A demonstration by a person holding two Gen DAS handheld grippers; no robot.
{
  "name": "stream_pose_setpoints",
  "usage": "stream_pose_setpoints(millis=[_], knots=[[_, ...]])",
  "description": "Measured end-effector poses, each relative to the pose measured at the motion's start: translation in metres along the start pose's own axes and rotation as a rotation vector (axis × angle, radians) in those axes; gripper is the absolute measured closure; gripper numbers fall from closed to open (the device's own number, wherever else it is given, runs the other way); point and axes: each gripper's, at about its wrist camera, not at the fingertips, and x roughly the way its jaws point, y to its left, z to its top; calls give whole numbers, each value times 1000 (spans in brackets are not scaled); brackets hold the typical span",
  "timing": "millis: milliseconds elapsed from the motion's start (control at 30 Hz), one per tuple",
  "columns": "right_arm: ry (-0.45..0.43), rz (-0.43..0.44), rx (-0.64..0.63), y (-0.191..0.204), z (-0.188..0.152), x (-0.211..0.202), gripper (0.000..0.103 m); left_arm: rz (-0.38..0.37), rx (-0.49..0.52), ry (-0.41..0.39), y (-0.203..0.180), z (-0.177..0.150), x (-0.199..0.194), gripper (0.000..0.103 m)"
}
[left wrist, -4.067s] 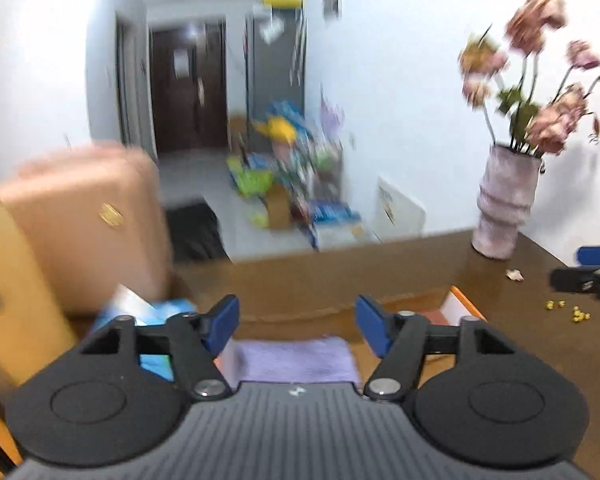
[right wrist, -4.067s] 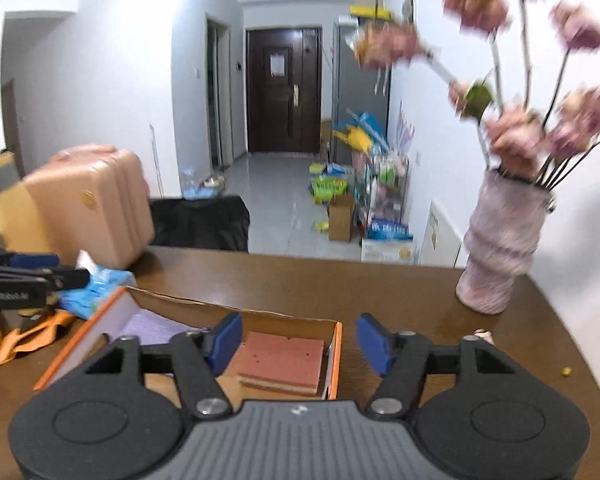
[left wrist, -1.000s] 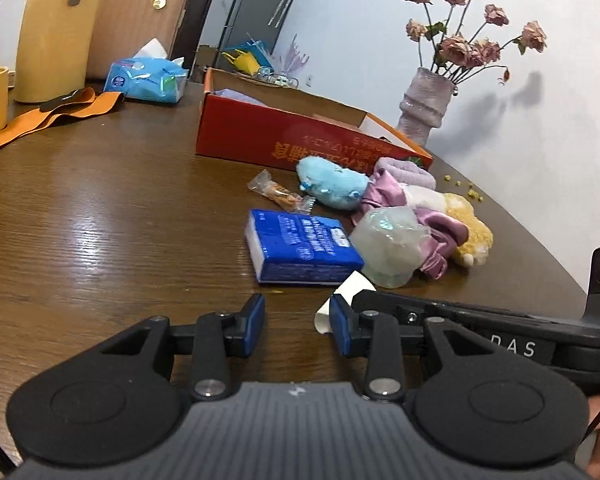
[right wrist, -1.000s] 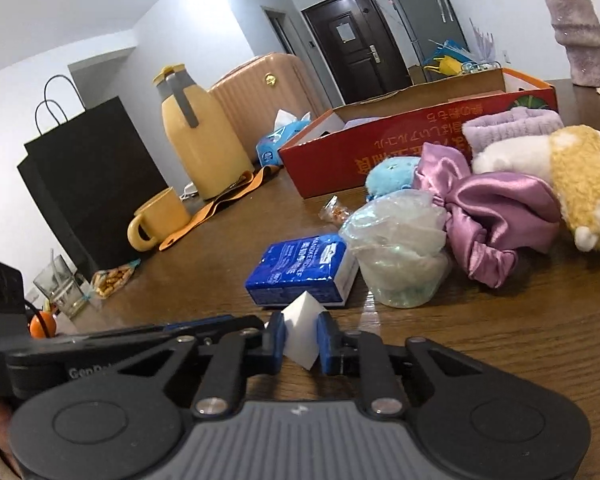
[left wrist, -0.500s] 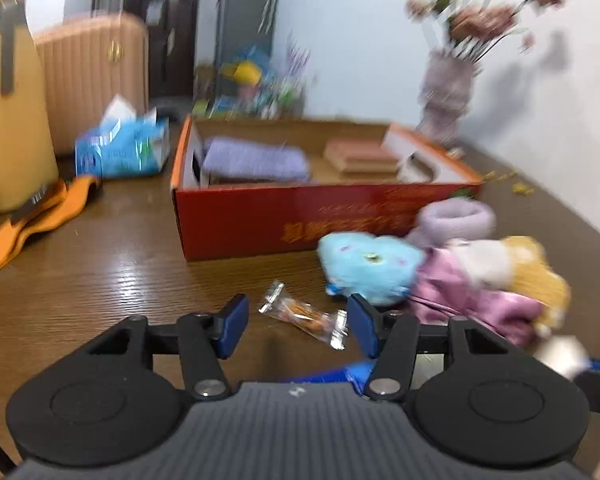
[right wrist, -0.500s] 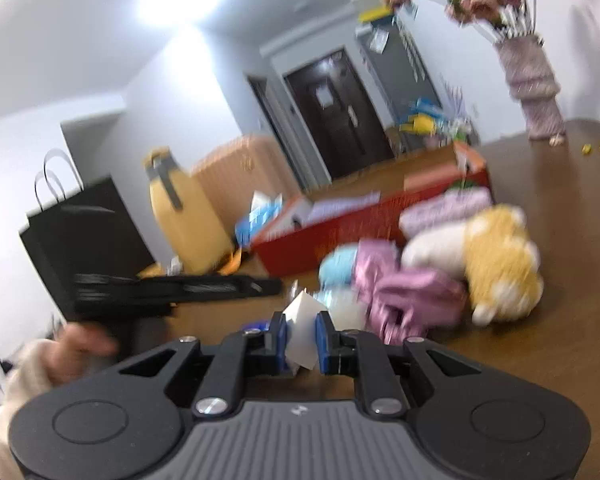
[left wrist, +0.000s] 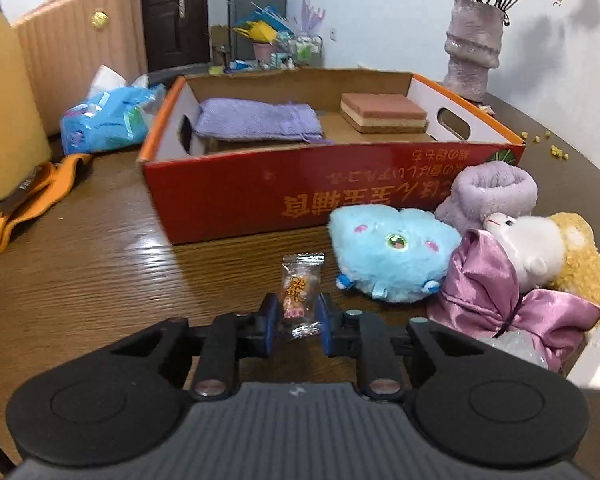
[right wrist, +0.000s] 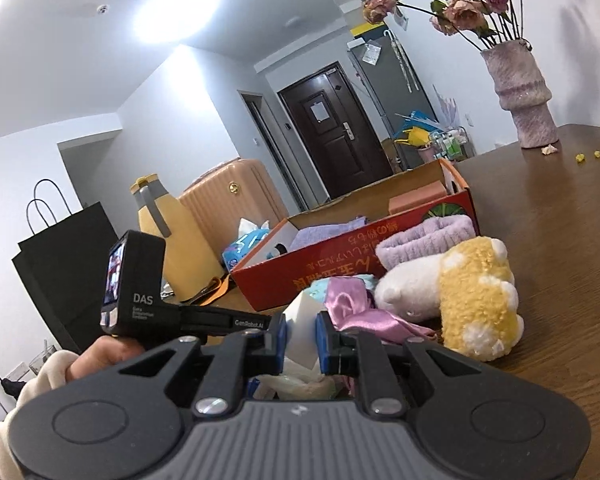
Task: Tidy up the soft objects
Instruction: 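Grasp the wrapped candy with the left tool while the right tool holds the white foam wedge, then carry candy and wedge over the box and open both tools to drop them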
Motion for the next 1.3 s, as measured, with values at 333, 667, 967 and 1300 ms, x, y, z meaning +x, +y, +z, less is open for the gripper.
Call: stream_pose_setpoints(millis=[333,667,967,1300], knots=[[-61,23,-36,20,-1,-27,88,-34,-54,-181,13,-32,-103,82],[-71,-2,-101,29,49,-12,88,-76,-52,-228,21,10,-103,82],[17,-23,-193,3,159,104,88,-187,-94,-83,37,134,15,81],[337,-150,-74,-77,221,323,87,-220,-90,95,28,204,153,81]])
